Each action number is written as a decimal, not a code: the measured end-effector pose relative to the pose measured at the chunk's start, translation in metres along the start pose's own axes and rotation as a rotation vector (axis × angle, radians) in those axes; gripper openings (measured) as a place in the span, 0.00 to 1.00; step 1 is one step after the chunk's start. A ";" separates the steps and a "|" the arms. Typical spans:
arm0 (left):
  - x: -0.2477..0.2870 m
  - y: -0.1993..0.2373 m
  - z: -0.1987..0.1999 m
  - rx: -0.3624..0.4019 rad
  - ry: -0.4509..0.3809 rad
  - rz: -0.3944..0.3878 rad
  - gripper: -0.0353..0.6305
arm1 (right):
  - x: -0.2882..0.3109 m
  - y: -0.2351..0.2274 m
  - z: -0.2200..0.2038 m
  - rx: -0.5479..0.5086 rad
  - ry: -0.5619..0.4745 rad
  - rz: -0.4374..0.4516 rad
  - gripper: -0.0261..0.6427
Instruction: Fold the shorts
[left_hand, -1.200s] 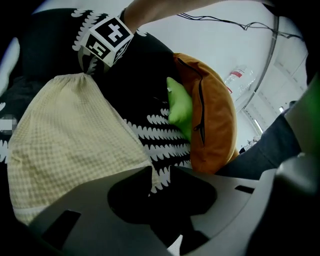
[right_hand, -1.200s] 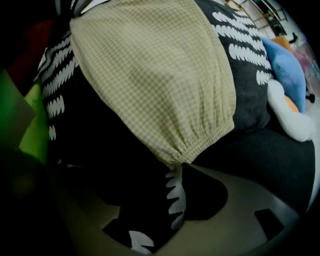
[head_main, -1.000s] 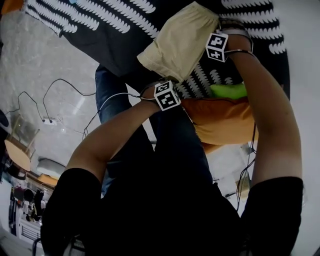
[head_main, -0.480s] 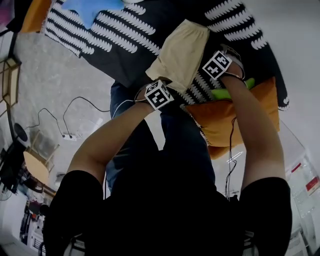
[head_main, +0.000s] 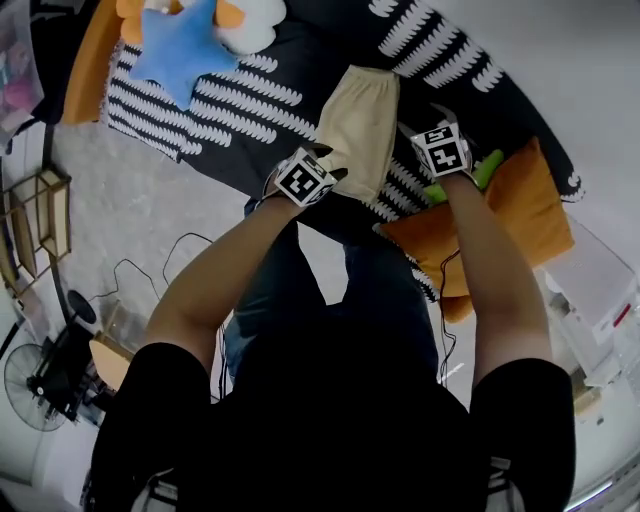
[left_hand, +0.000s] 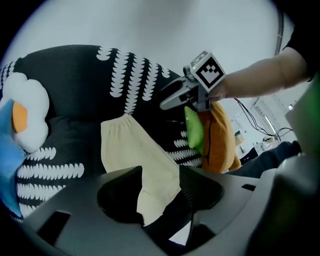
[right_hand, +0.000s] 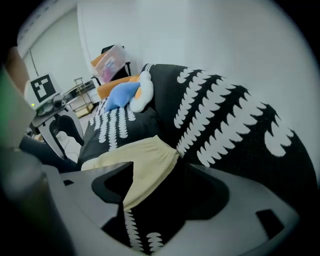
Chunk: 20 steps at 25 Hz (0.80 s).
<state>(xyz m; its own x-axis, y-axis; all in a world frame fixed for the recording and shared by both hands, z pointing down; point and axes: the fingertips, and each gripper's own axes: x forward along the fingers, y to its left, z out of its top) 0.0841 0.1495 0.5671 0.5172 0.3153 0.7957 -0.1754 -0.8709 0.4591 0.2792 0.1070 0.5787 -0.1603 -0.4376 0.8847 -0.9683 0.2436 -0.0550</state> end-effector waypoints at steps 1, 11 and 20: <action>0.001 0.007 0.006 -0.004 -0.007 0.007 0.43 | 0.003 0.000 -0.001 0.028 -0.013 0.001 0.53; 0.007 0.080 0.079 -0.089 -0.120 0.076 0.44 | 0.029 -0.026 0.005 0.329 -0.129 -0.011 0.51; 0.046 0.154 0.097 -0.132 -0.161 0.072 0.44 | 0.091 -0.032 -0.005 0.523 -0.160 0.011 0.46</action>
<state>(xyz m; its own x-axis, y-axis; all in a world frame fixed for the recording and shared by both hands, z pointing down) 0.1621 -0.0061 0.6362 0.6247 0.1808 0.7596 -0.3190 -0.8288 0.4597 0.2968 0.0640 0.6630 -0.1588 -0.5737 0.8035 -0.9259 -0.1959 -0.3229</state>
